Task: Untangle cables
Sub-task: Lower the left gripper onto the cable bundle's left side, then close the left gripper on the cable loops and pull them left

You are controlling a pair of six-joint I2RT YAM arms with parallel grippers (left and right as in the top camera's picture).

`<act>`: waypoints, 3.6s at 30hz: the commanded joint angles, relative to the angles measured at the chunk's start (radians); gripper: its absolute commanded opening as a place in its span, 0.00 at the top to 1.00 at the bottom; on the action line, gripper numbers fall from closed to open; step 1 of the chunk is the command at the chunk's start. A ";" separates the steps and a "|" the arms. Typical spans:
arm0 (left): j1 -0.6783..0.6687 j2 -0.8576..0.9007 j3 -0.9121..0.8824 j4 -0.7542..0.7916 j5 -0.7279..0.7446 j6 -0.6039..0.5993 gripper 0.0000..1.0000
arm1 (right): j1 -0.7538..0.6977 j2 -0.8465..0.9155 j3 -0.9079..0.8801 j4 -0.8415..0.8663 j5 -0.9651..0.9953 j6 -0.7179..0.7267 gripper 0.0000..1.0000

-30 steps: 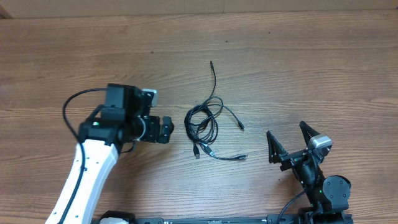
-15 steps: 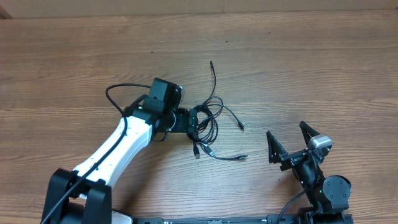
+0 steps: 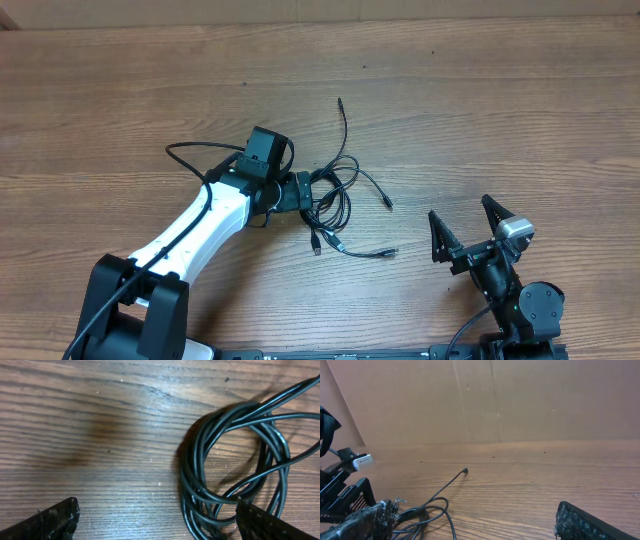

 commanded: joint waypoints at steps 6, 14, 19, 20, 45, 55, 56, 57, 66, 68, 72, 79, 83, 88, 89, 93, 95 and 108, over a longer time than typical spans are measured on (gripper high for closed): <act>-0.014 0.019 0.021 -0.015 0.003 -0.007 0.00 | -0.002 -0.010 -0.010 0.006 0.007 0.004 0.00; -0.023 0.044 0.021 -0.019 -0.050 -0.041 0.00 | -0.002 -0.010 -0.010 0.006 0.007 0.004 0.00; -0.026 0.045 0.021 -0.016 -0.056 -0.049 0.00 | -0.002 -0.010 -0.010 0.006 0.007 0.004 0.00; -0.027 0.045 0.021 -0.017 -0.056 -0.049 0.00 | -0.002 -0.010 -0.010 0.006 0.007 0.004 0.00; -0.030 0.052 0.021 -0.031 -0.077 -0.085 0.00 | -0.002 -0.010 -0.010 0.006 0.008 0.004 0.00; -0.035 0.084 0.021 -0.018 -0.073 -0.096 0.00 | -0.002 -0.010 -0.010 0.006 0.008 0.004 0.00; -0.035 0.089 0.021 -0.018 -0.074 -0.096 0.00 | -0.002 -0.010 -0.010 0.006 0.007 0.004 0.00; -0.037 0.094 0.021 -0.018 -0.074 -0.097 0.00 | -0.002 -0.010 -0.010 0.006 0.007 0.004 0.00; -0.046 0.145 0.021 0.005 -0.042 -0.136 0.01 | -0.002 -0.010 -0.010 0.006 0.007 0.004 0.00; -0.046 0.145 0.021 0.018 -0.029 -0.138 0.00 | -0.002 -0.010 -0.010 0.006 0.007 0.004 0.00; -0.046 0.145 0.021 0.020 -0.049 -0.137 0.00 | -0.002 -0.010 -0.010 0.006 0.007 0.004 0.00; -0.046 0.146 0.021 0.014 -0.066 -0.137 0.00 | -0.002 -0.010 -0.010 0.006 0.007 0.004 0.00; -0.046 0.146 0.021 0.016 -0.087 -0.114 0.00 | -0.002 -0.010 -0.010 0.006 0.007 0.004 0.00; -0.046 0.146 0.021 0.015 -0.093 -0.085 0.00 | -0.002 -0.010 -0.010 0.006 0.007 0.004 0.00; -0.046 0.146 0.021 0.015 -0.093 -0.085 0.00 | -0.002 -0.010 -0.010 0.006 0.007 0.004 0.00; -0.046 0.146 0.021 0.012 -0.092 -0.085 0.00 | -0.002 -0.010 -0.010 0.006 0.007 0.004 0.00; -0.046 0.146 0.021 0.011 -0.092 -0.085 0.00 | -0.002 -0.010 -0.010 0.006 0.007 0.004 0.00; -0.046 0.159 0.021 0.053 -0.107 -0.093 0.00 | -0.002 -0.010 -0.010 0.006 0.007 0.004 0.00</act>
